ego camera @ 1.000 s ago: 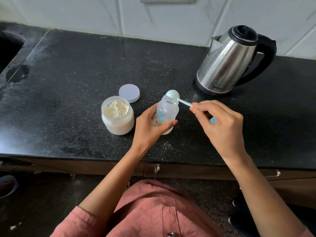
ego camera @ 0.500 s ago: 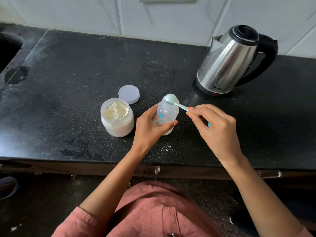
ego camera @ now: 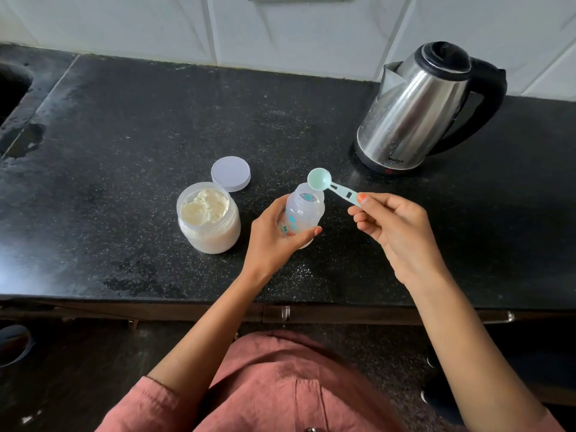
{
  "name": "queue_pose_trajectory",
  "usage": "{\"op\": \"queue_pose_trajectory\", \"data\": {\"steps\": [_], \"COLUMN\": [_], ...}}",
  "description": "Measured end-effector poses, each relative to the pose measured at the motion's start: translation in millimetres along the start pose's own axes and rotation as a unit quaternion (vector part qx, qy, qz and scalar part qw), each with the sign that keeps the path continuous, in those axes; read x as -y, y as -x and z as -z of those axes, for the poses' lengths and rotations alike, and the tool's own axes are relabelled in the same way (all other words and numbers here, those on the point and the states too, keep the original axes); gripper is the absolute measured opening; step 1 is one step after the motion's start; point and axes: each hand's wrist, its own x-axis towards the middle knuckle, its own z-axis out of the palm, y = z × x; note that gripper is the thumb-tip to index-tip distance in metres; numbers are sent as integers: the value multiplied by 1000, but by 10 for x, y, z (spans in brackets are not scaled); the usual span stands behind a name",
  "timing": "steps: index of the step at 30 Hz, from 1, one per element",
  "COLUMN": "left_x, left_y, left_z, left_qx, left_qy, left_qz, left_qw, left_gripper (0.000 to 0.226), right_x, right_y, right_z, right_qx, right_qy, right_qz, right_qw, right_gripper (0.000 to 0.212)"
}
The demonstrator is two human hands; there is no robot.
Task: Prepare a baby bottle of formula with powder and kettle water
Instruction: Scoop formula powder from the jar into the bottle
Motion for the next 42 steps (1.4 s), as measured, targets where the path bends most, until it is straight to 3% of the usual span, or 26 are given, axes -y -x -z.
{"op": "queue_pose_trajectory", "data": {"steps": [11, 26, 35, 39, 42], "left_x": [271, 418, 387, 236, 139], "left_y": [-64, -71, -4, 132, 301], "left_z": [-158, -239, -124, 112, 335], "left_qx": [29, 40, 38, -2, -62], "left_qy": [-5, -13, -31, -46, -92], "left_qz": [36, 34, -2, -36, -78], "left_qw": [999, 999, 999, 998, 991], "left_gripper": [56, 59, 91, 75, 45], "right_x": [-151, -223, -23, 56, 64], "right_y": [-61, -72, -58, -82, -102], "right_z": [53, 97, -89, -356, -614], "right_qx": [-5, -8, 34, 86, 126], "right_qy": [-82, -87, -85, -62, -16], "right_qz": [-104, -119, -86, -63, -41], "right_qw": [991, 989, 992, 992, 991], "right_gripper": [8, 8, 10, 10, 8]}}
